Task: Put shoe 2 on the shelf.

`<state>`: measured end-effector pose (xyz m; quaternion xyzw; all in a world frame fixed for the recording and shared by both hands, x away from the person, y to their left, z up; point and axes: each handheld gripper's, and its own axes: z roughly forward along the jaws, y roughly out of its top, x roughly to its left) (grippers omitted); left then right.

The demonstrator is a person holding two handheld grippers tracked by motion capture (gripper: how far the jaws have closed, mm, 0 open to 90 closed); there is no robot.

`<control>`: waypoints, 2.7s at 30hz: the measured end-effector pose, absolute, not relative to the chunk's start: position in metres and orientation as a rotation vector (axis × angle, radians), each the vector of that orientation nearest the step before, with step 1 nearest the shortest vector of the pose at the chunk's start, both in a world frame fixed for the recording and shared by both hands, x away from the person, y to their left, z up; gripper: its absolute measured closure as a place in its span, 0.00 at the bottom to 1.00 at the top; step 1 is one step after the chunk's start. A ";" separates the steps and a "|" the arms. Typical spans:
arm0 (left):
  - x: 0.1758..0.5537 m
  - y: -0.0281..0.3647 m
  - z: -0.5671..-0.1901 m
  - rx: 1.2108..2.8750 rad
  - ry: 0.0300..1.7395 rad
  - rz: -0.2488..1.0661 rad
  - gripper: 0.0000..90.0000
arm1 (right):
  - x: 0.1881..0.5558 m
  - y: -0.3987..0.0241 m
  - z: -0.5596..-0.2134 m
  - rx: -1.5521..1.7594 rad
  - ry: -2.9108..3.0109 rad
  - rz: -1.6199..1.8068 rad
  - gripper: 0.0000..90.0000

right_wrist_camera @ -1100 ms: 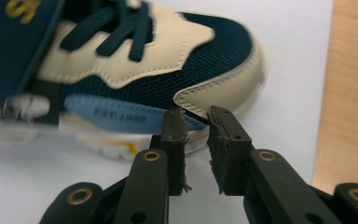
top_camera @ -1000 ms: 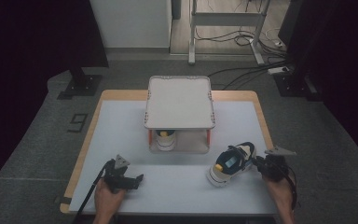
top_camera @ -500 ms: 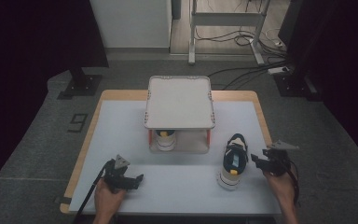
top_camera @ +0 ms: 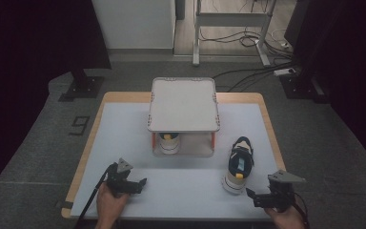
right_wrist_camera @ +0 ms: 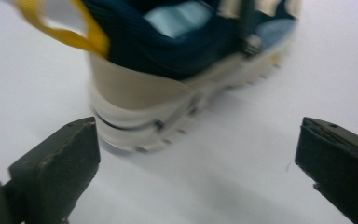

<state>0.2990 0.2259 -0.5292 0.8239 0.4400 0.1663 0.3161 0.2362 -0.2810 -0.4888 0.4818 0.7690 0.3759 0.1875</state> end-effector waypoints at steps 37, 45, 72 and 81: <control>0.299 0.226 -0.529 2.170 1.158 0.438 0.02 | 0.289 -0.267 -0.494 1.437 2.083 1.037 0.22; 0.299 0.226 -0.529 2.169 1.158 0.438 0.02 | 0.283 -0.269 -0.493 1.467 2.064 1.081 0.30; 0.299 0.226 -0.529 2.171 1.158 0.438 0.02 | 0.230 -0.247 -0.445 1.288 2.124 1.190 0.32; 0.299 0.226 -0.529 2.171 1.158 0.438 0.02 | 0.234 -0.231 -0.438 1.253 2.142 1.239 0.33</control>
